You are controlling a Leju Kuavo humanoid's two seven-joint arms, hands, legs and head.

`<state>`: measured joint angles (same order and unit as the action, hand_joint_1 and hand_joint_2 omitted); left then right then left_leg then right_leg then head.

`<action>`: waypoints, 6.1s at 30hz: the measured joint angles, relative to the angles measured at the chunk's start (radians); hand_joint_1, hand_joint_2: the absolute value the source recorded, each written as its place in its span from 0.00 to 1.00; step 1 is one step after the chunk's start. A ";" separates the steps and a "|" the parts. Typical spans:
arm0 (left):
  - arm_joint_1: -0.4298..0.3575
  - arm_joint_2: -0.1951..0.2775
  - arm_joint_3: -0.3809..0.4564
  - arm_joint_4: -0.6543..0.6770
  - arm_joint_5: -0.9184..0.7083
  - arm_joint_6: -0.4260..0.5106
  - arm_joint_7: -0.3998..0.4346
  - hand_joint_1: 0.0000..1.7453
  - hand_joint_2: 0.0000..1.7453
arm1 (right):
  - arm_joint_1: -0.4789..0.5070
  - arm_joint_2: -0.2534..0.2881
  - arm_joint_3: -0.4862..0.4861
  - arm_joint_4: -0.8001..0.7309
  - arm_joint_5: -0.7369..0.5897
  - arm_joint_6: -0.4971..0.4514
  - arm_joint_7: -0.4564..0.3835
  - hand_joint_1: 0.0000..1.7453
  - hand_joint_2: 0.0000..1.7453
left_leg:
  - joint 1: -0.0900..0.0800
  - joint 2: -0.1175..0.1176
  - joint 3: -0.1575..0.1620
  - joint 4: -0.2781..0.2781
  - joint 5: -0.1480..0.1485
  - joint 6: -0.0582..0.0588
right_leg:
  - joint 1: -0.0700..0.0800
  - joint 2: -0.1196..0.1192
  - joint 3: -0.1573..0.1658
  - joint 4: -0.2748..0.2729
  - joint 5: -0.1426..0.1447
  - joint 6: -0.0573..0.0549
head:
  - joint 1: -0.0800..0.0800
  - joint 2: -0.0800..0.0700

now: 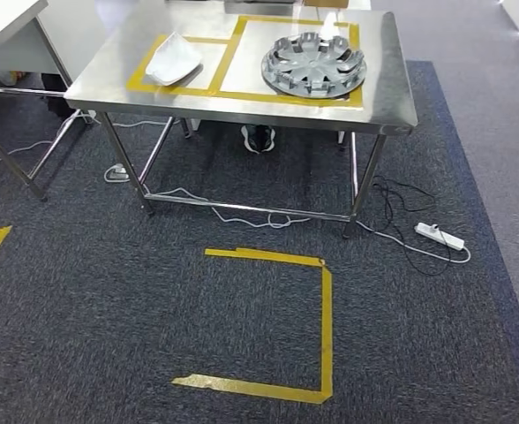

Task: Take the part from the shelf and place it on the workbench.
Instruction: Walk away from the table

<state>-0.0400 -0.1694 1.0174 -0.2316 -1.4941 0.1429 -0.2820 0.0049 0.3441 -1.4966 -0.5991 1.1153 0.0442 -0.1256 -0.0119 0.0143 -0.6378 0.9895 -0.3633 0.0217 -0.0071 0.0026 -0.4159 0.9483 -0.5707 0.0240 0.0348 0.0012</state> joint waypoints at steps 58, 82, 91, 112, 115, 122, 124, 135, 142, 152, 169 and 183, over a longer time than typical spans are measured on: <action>0.002 -0.051 0.009 0.002 0.028 0.045 0.000 0.00 0.00 | -0.004 0.006 -0.048 -0.059 0.024 0.087 -0.010 0.00 0.00 | 0.001 0.002 0.039 -0.022 -0.048 0.015 | 0.001 -0.006 -0.088 0.179 0.024 0.011 | 0.003 0.000; 0.005 -0.050 0.010 0.002 0.029 0.048 -0.003 0.00 0.00 | -0.004 0.008 -0.048 -0.060 0.021 0.090 -0.012 0.00 0.00 | 0.007 -0.014 0.193 -0.037 -0.166 -0.006 | 0.009 -0.014 -0.146 0.027 0.120 -0.009 | 0.000 0.000; 0.006 -0.052 0.010 0.002 0.029 0.061 0.002 0.00 0.00 | -0.004 0.008 -0.048 -0.060 0.016 0.090 -0.013 0.00 0.00 | 0.002 -0.003 0.084 -0.023 -0.084 0.011 | 0.006 -0.005 -0.046 0.038 0.027 0.002 | 0.008 0.000; 0.009 -0.057 0.012 0.000 0.039 0.058 0.004 0.00 0.00 | -0.002 0.008 -0.048 -0.063 -0.002 0.091 -0.014 0.00 0.00 | 0.002 -0.005 0.070 -0.019 -0.064 -0.001 | 0.014 -0.008 -0.040 -0.003 0.024 -0.029 | 0.007 0.000; 0.008 -0.066 0.016 0.000 0.045 0.037 -0.006 0.00 0.00 | -0.002 0.008 -0.048 -0.064 -0.002 0.097 -0.014 0.00 0.00 | 0.002 -0.005 0.069 -0.018 -0.065 -0.002 | 0.013 -0.008 -0.041 -0.003 0.024 -0.028 | 0.007 0.000; 0.006 -0.066 0.020 0.000 0.045 0.001 -0.022 0.00 0.00 | -0.002 0.008 -0.048 -0.065 -0.001 0.109 -0.012 0.00 0.00 | -0.003 -0.005 0.066 -0.013 -0.070 0.006 | 0.007 -0.009 -0.041 -0.008 0.026 -0.020 | 0.007 0.000; 0.005 -0.067 0.021 0.000 0.042 -0.007 -0.024 0.00 0.00 | -0.003 0.008 -0.048 -0.067 0.001 0.112 -0.011 0.00 0.00 | -0.003 -0.006 0.072 -0.027 -0.068 0.020 | 0.006 -0.010 -0.037 -0.013 0.027 -0.008 | 0.006 0.000; 0.004 -0.069 0.022 0.000 0.031 -0.007 -0.030 0.00 0.00 | -0.002 0.009 -0.048 -0.076 0.010 0.120 -0.005 0.00 0.00 | 0.029 -0.008 0.082 -0.021 -0.082 -0.014 | -0.033 -0.004 -0.107 0.068 0.026 0.046 | 0.012 0.000; 0.004 -0.066 0.022 0.000 0.030 -0.003 -0.030 0.00 0.00 | 0.000 0.011 -0.048 -0.080 0.012 0.120 -0.004 0.00 0.00 | 0.031 -0.010 0.051 0.086 -0.155 -0.043 | -0.031 -0.003 -0.077 0.055 0.018 -0.007 | 0.003 0.000; 0.008 -0.066 0.022 0.000 0.030 0.000 -0.029 0.00 0.00 | -0.001 0.012 -0.048 -0.083 0.014 0.120 -0.004 0.00 0.00 | 0.001 -0.013 0.021 0.070 -0.092 0.022 | -0.010 0.005 -0.024 0.045 -0.038 -0.009 | 0.006 0.000; 0.010 -0.072 0.024 0.000 0.032 0.007 -0.022 0.00 0.00 | 0.005 0.011 -0.048 -0.084 0.016 0.120 -0.003 0.00 0.00 | 0.002 -0.017 0.187 0.016 -0.214 -0.005 | -0.004 -0.007 -0.187 0.090 0.062 -0.010 | 0.011 0.000; 0.013 -0.069 0.028 0.000 0.041 0.019 -0.022 0.00 0.00 | 0.003 0.010 -0.048 -0.087 0.017 0.120 -0.002 0.00 0.00 | 0.021 -0.013 0.000 0.078 -0.100 -0.028 | -0.027 0.006 -0.020 0.057 -0.046 0.011 | -0.010 0.000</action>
<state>-0.0268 -0.2386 1.0451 -0.2317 -1.4533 0.1621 -0.3037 0.0078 0.3545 -1.5450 -0.6859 1.1319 0.1645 -0.1276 0.0094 0.0008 -0.6377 1.0679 -0.4632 -0.0068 -0.0338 0.0085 -0.4358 1.0056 -0.6170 0.0346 0.0250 0.0008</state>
